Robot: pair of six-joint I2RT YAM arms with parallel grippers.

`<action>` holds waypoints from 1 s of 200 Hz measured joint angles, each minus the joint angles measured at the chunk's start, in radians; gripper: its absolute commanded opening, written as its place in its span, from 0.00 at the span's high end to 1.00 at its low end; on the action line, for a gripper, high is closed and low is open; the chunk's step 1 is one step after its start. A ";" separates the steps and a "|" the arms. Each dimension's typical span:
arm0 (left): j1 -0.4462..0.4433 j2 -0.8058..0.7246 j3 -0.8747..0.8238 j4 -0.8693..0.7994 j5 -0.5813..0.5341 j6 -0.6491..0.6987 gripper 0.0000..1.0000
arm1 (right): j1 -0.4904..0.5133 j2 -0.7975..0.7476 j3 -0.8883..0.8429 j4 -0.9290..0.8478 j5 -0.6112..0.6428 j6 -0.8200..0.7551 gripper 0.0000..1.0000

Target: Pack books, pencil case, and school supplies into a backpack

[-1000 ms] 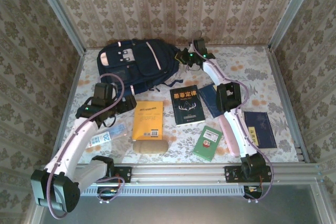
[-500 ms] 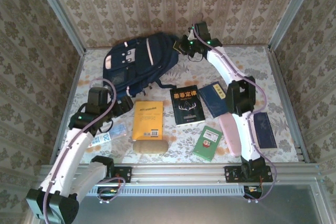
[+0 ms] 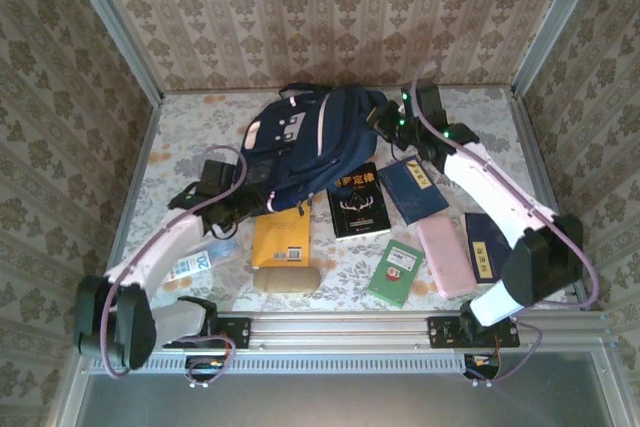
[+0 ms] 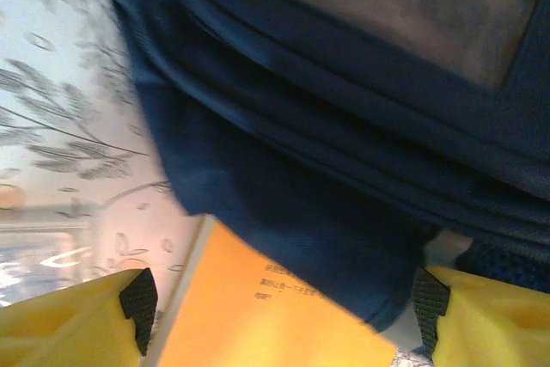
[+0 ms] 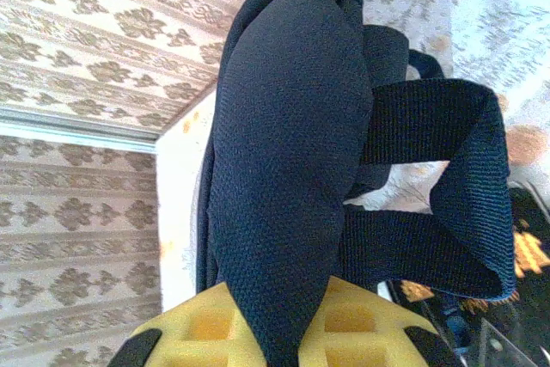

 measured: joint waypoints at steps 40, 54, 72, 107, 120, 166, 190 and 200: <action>-0.049 0.013 0.019 0.012 -0.032 -0.010 0.17 | 0.075 -0.233 -0.274 0.036 0.108 -0.058 1.00; -0.048 0.004 0.019 0.015 -0.039 -0.010 0.17 | 0.072 -0.269 -0.369 0.035 0.134 -0.077 1.00; -0.046 -0.016 0.019 0.027 -0.047 -0.010 0.17 | 0.063 -0.255 -0.438 0.007 0.177 -0.104 0.86; -0.043 -0.095 0.014 0.027 -0.050 -0.010 0.17 | 0.042 -0.245 -0.496 -0.022 0.209 -0.161 0.38; -0.043 -0.132 0.006 0.025 -0.050 -0.010 0.17 | 0.049 -0.253 -0.496 -0.035 0.231 -0.190 0.37; -0.043 -0.234 -0.025 -0.012 -0.056 -0.010 0.17 | 0.268 -0.441 -0.506 -0.072 0.391 -0.273 0.35; -0.043 -0.249 -0.031 -0.020 -0.064 -0.010 0.17 | 0.470 -0.483 -0.579 0.035 0.409 -0.307 0.46; -0.043 -0.246 -0.031 -0.019 -0.065 -0.010 0.17 | 0.552 -0.438 -0.584 0.057 0.409 -0.331 0.48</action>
